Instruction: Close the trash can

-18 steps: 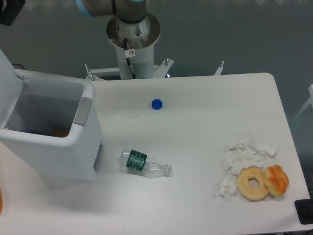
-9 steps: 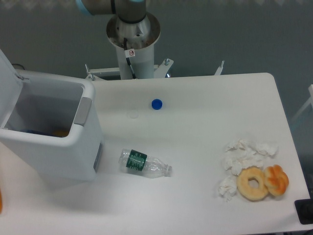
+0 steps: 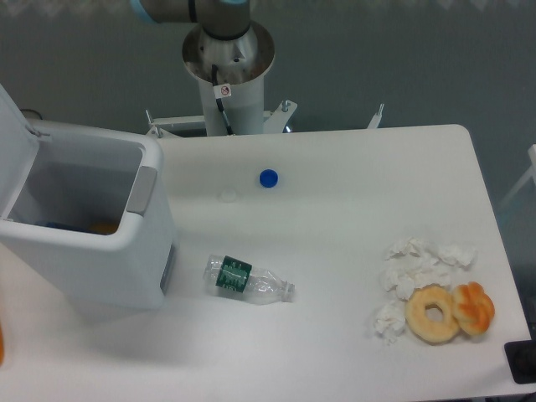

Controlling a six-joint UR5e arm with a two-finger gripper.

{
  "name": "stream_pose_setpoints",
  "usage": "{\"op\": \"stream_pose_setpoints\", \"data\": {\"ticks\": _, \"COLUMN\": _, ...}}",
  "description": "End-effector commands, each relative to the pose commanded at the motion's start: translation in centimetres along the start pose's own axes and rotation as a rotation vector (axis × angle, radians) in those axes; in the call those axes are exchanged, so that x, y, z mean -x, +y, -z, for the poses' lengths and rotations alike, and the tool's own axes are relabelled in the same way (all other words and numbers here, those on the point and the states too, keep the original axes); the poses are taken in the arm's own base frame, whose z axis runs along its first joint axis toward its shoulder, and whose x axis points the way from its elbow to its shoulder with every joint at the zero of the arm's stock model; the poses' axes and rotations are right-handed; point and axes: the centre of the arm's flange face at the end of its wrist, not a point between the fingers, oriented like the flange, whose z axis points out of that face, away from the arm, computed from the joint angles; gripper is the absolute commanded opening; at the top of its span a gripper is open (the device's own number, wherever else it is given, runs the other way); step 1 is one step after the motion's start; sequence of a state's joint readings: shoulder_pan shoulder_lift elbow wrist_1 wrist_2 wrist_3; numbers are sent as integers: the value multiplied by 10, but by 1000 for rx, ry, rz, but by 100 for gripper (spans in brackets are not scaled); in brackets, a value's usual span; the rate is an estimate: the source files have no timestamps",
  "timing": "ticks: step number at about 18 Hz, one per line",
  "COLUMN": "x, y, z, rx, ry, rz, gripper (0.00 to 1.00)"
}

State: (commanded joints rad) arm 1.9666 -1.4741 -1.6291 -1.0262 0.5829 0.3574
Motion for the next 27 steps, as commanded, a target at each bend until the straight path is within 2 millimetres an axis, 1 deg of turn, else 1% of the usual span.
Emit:
{"op": "stream_pose_setpoints", "data": {"ticks": 3, "x": -1, "y": 1, "z": -8, "rx": 12, "ry": 13, "rz": 1, "gripper": 100}}
{"op": "stream_pose_setpoints", "data": {"ticks": 6, "x": 3, "y": 3, "z": -16, "rx": 23, "ry": 22, "rz": 9, "gripper": 100}}
{"op": "stream_pose_setpoints", "data": {"ticks": 12, "x": 5, "y": 4, "z": -17, "rx": 26, "ry": 18, "rz": 10, "gripper": 100}}
{"op": "stream_pose_setpoints", "data": {"ticks": 15, "x": 9, "y": 11, "z": -19, "rx": 34, "ry": 12, "rz": 19, "gripper": 100}}
{"op": "stream_pose_setpoints", "data": {"ticks": 19, "x": 10, "y": 12, "z": -18, "rx": 40, "ry": -7, "rz": 21, "gripper": 100}}
{"op": "stream_pose_setpoints", "data": {"ticks": 22, "x": 18, "y": 14, "z": -17, "rx": 58, "ry": -55, "rz": 23, "gripper": 100}}
{"op": "stream_pose_setpoints", "data": {"ticks": 25, "x": 25, "y": 13, "z": -8, "rx": 49, "ry": -84, "rz": 27, "gripper": 100}}
{"op": "stream_pose_setpoints", "data": {"ticks": 27, "x": 34, "y": 14, "z": 1, "rx": 40, "ry": -104, "rz": 43, "gripper": 100}}
